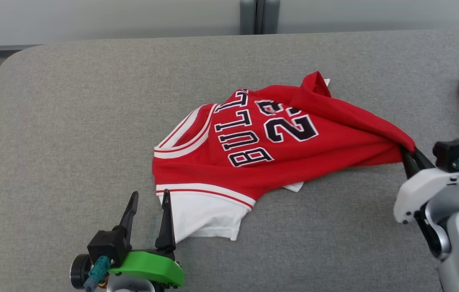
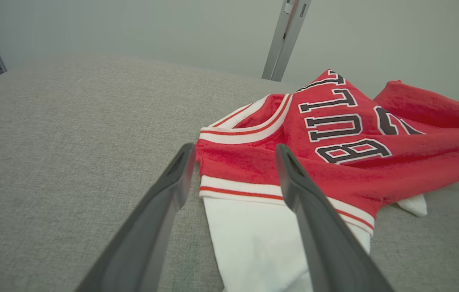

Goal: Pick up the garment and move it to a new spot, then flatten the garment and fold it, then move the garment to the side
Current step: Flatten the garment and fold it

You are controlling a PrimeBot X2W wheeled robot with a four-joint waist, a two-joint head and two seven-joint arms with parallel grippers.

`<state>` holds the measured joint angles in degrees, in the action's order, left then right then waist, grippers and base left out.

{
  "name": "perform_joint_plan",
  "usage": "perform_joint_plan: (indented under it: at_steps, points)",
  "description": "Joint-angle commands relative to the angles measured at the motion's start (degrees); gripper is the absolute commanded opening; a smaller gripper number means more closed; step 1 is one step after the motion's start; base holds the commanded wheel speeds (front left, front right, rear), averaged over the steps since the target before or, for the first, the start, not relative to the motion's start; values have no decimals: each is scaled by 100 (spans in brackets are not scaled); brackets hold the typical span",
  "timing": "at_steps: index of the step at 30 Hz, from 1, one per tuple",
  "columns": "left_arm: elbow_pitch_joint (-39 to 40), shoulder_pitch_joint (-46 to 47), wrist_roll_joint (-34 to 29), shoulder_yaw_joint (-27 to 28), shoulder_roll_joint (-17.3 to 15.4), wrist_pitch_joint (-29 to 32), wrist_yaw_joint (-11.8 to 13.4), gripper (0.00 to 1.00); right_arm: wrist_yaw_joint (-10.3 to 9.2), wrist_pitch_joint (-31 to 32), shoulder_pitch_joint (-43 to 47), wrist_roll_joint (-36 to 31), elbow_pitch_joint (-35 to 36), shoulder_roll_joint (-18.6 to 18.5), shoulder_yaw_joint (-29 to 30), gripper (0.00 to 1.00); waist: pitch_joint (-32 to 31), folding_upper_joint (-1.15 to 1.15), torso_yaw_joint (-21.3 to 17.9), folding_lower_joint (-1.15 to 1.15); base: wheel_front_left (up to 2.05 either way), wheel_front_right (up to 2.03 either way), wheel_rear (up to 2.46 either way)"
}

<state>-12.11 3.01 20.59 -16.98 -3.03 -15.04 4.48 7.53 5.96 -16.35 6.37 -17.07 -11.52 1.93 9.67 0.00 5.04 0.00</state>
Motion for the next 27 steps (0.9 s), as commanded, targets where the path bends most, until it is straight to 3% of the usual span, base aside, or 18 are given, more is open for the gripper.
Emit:
perform_joint_plan:
  at_steps: [1, 8, 9, 11, 12, 22, 27]
  points:
    - [14, -28, -11, 21, -11, -18, -27, 100, -10, 221, 293, 12, 315, -31, 203, 0, 30, 0, -69, 0, 0, 0, 0]
    - [14, 73, -64, 16, -8, -19, -46, 100, -10, 661, 1108, -6, 1078, 250, 813, 0, 130, 0, -171, 0, 0, 0, 0]
    - [9, 87, -68, 20, -7, -19, -54, 100, -9, 618, 1161, -32, 1071, 312, 851, 7, 140, 0, -184, 0, 0, 0, 0]
    - [-7, 103, -80, 30, -12, -19, -69, 100, -9, 544, 1236, -79, 1016, 422, 911, 39, 144, 0, -207, 0, 0, 0, 0]
    - [-13, 107, -82, 35, -15, -19, -74, 100, -10, 498, 1252, -100, 998, 460, 926, 100, 143, 0, -217, 0, 0, 0, 0]
    - [-73, -19, -112, 34, -24, -19, -82, 100, -9, 92, 1394, -416, 715, 623, 1249, 100, -33, 0, -336, 0, 0, 0, 0]
    - [-95, -102, -95, 17, -23, -19, -80, 100, -9, -72, 1477, -351, 951, 704, 848, 100, -164, 0, -392, 0, 0, 0, 0]
